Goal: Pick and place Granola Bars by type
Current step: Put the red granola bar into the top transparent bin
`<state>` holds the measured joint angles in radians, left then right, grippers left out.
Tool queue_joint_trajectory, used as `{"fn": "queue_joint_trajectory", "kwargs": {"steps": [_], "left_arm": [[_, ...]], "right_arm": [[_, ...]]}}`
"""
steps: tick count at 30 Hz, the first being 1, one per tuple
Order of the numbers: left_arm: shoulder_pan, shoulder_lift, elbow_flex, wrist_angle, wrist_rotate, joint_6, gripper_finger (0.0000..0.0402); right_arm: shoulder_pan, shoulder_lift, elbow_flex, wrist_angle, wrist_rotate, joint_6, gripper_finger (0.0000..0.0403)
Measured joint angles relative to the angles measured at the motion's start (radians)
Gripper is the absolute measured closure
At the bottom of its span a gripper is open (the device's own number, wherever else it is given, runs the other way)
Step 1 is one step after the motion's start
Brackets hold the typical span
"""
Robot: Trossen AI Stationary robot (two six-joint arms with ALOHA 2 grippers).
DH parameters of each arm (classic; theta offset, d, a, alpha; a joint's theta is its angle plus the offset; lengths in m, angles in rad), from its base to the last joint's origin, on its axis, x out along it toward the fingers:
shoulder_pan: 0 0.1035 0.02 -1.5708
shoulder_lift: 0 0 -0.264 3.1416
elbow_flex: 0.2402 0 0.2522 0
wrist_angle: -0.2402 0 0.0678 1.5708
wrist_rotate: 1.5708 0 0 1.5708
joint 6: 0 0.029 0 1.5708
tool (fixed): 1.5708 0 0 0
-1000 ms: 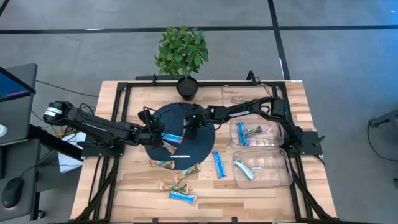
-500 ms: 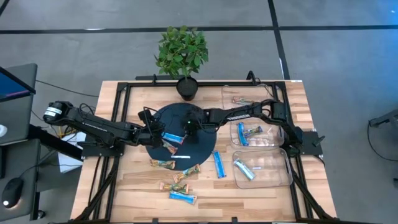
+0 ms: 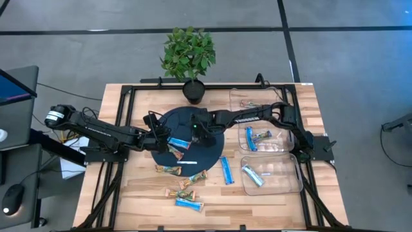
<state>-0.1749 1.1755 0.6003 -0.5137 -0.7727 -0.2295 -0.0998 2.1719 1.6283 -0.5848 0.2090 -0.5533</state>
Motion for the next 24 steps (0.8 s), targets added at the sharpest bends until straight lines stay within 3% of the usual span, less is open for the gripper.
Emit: {"fn": "queue_joint_trajectory", "kwargs": {"steps": [11, 24], "left_arm": [[0.0, 0.0, 0.0, 0.0, 0.0, 0.0, 0.0173], [0.0, 0.0, 0.0, 0.005, 0.0, 0.0, 0.0173]], "right_arm": [[0.054, 0.008, 0.0, 0.039, -0.008, -0.303, 0.0231], [0.08, 0.01, 0.0, 0.07, 0.001, -0.504, 0.0137]]}}
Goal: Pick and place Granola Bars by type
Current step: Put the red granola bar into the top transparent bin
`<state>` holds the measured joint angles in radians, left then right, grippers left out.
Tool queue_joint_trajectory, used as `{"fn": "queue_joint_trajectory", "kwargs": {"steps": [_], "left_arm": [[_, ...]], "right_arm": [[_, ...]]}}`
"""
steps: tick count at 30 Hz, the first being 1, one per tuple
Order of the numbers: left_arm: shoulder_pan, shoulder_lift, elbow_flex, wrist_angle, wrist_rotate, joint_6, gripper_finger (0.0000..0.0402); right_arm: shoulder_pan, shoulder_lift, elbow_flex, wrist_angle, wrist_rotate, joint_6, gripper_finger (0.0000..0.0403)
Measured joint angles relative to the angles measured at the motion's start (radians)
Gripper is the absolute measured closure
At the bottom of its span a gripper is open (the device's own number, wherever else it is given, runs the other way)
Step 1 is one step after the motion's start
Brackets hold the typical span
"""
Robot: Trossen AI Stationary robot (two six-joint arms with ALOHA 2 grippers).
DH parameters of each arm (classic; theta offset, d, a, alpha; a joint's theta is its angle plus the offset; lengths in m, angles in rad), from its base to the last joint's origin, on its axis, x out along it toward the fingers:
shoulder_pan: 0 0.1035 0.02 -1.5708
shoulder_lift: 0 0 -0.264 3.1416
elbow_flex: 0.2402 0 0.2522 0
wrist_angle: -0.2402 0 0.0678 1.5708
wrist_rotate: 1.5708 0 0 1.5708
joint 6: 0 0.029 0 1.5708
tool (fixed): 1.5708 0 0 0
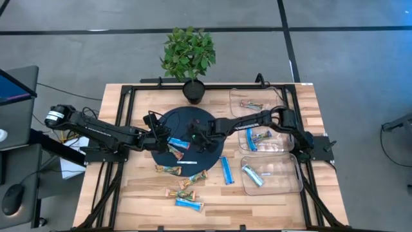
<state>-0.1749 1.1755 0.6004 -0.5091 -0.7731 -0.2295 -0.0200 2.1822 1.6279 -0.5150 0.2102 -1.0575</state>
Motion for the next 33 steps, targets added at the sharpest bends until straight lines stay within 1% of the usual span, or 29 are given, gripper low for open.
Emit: {"fn": "queue_joint_trajectory", "kwargs": {"steps": [5, 13, 18, 23, 33], "left_arm": [[0.0, 0.0, 0.0, 0.002, 0.0, 0.0, 0.0173], [0.0, 0.0, 0.0, 0.006, 0.0, 0.0, 0.0173], [0.0, 0.0, 0.0, 0.008, 0.0, 0.0, 0.0173], [0.0, 0.0, 0.0, 0.008, 0.0, 0.0, 0.0173], [0.0, 0.0, 0.0, 0.011, -0.001, 0.001, 0.0173]], "right_arm": [[-0.006, 0.0, 0.0, -0.004, 0.001, -0.045, 0.0133], [-0.019, 0.0, 0.0, -0.001, -0.006, -0.05, 0.0133], [-0.022, 0.0, 0.0, 0.002, -0.042, -0.05, 0.0133], [-0.023, 0.0, 0.0, 0.007, -0.1, -0.051, 0.0133], [-0.047, 0.0, 0.0, -0.003, -0.118, -0.069, 0.0133]]}}
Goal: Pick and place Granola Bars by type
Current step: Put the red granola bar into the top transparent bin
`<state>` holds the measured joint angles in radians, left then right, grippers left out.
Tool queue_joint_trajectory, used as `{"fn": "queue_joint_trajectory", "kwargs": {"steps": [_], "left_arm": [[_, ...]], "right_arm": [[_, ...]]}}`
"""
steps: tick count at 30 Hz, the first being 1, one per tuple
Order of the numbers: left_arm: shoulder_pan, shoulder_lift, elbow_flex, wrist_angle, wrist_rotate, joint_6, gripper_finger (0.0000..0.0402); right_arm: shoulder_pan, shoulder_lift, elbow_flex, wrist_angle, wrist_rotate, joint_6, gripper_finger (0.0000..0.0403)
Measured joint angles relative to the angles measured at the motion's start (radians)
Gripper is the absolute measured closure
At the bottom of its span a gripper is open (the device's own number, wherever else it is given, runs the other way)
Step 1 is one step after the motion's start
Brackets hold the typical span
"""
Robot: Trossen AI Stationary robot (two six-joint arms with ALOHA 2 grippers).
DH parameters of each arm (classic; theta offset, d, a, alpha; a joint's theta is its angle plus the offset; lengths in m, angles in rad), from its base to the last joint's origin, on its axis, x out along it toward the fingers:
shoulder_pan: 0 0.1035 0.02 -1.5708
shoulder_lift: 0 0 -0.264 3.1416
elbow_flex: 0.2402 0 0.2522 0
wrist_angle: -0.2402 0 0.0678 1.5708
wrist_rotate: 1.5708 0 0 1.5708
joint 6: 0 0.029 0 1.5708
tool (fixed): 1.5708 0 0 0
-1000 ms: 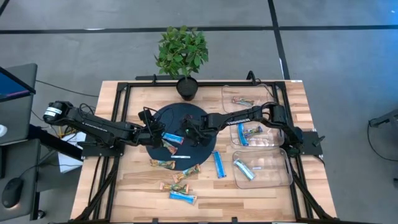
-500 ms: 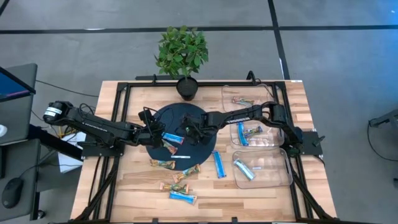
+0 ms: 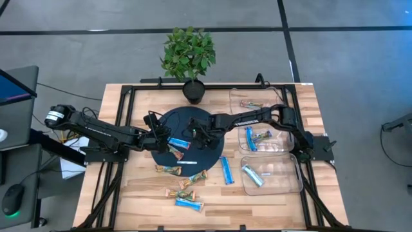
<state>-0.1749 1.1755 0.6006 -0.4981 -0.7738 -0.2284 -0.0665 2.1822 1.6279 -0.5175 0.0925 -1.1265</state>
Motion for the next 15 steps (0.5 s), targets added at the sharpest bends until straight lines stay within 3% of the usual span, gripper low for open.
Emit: {"fn": "queue_joint_trajectory", "kwargs": {"steps": [15], "left_arm": [[0.0, 0.0, 0.0, 0.052, 0.002, 0.059, 0.0173]], "right_arm": [[-0.008, 0.0, 0.0, 0.03, -0.064, -0.025, 0.0133]]}}
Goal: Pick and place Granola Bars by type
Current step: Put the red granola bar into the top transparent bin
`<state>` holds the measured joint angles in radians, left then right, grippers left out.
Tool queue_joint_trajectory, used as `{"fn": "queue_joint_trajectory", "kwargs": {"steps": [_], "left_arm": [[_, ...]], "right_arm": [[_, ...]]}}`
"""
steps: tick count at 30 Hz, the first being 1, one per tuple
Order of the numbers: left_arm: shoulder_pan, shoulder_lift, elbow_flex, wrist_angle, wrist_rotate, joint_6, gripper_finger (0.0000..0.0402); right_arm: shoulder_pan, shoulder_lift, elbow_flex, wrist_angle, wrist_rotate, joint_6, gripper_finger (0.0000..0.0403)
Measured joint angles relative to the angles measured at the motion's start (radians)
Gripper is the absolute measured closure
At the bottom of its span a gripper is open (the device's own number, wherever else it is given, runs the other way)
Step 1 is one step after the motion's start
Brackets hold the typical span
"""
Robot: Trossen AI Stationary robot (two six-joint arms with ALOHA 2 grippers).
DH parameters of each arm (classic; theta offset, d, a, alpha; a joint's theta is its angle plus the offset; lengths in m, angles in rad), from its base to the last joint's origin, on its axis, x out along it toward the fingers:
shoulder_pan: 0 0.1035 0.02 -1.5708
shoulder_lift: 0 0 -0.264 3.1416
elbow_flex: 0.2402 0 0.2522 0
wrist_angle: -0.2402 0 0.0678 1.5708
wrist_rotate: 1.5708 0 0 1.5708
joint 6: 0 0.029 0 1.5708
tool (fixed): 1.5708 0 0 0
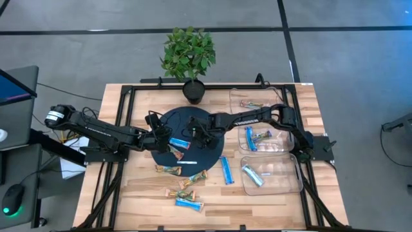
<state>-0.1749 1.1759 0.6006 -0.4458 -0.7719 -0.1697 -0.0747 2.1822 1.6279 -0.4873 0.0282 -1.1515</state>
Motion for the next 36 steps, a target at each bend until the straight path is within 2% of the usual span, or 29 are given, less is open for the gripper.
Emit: {"fn": "queue_joint_trajectory", "kwargs": {"steps": [10, 18, 23, 32, 36], "left_arm": [[0.0, 0.0, 0.0, -0.002, 0.001, 0.001, 0.0173], [0.001, 0.0, 0.0, -0.009, 0.001, 0.001, 0.0173], [0.001, 0.0, 0.0, -0.009, 0.007, 0.001, 0.0173], [0.001, 0.0, 0.0, -0.011, 0.007, -0.001, 0.0173], [0.001, 0.0, 0.0, -0.01, 0.007, -0.001, 0.0173]], "right_arm": [[0.002, 0.046, 0.011, 0.006, -0.003, 0.0, 0.0133], [0.001, 0.095, 0.122, -0.128, -0.001, 0.036, 0.0149], [-0.002, 0.101, 0.159, -0.151, -0.001, 0.051, 0.0191], [-0.007, 0.101, 0.158, -0.158, 0.033, 0.053, 0.0307], [-0.009, 0.101, 0.158, -0.156, 0.034, 0.088, 0.0345]]}}
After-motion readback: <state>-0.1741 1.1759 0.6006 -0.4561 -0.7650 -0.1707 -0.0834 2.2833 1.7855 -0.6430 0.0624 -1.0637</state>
